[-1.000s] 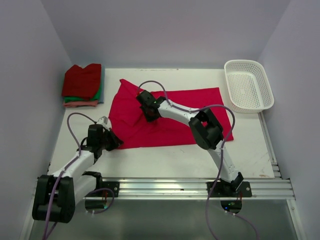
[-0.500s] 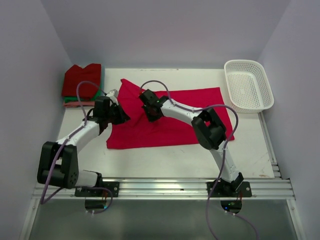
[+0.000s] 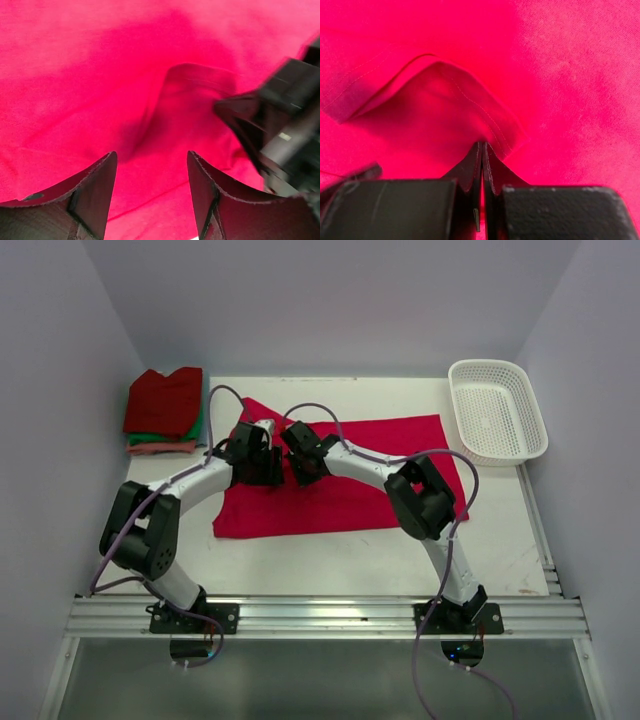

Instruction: Fold and stack the t-shirts

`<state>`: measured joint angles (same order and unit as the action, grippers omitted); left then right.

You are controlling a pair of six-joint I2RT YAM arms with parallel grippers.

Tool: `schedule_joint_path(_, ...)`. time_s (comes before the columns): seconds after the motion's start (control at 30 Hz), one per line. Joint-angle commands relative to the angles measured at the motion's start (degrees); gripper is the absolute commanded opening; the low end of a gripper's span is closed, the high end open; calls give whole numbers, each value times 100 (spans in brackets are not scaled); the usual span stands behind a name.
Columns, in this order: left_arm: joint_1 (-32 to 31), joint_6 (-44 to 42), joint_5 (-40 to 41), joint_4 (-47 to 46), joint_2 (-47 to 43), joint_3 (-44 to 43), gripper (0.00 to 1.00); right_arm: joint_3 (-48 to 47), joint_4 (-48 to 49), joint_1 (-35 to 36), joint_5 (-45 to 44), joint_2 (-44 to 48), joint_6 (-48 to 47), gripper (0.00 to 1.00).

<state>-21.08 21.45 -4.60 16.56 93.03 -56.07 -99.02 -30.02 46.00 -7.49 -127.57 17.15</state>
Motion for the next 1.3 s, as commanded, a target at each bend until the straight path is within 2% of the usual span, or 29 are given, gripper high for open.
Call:
schedule_joint_path(0.0,-45,-150,784,339,118,-368,62,129,66,6,177,311,43,0)
schedule_joint_path(0.2,-133,-150,1101,480,469,-483,59,199,93,6,169,338,34,0)
schedule_joint_path(0.37,-142,-168,1084,419,803,-492,51,287,119,-3,125,373,26,0)
schedule_joint_path(0.47,-151,-159,1119,392,839,-475,40,322,119,-21,98,391,17,0)
schedule_joint_path(0.5,-151,-159,1163,401,822,-483,31,331,119,-21,98,391,17,0)
schedule_joint_path(0.57,-151,-142,1224,445,760,-518,24,348,128,-29,98,382,8,0)
schedule_joint_path(0.6,-151,-133,1260,480,743,-536,11,340,128,-38,90,382,-1,0)
schedule_joint_path(0.7,-151,-115,1382,629,602,-668,5,348,128,-38,98,364,-1,0)
schedule_joint_path(0.87,-151,-89,1584,849,584,-1001,8,322,128,-38,125,329,-10,0)
schedule_joint_path(0.9,-151,-97,1602,884,645,-1072,12,314,119,-38,116,329,-10,0)
schedule_joint_path(0.97,-151,-124,1638,937,812,-1256,13,305,110,-38,116,320,-27,0)
schedule_joint_path(1.27,-107,-282,2112,964,1516,-1924,30,392,84,-56,46,364,-115,0)
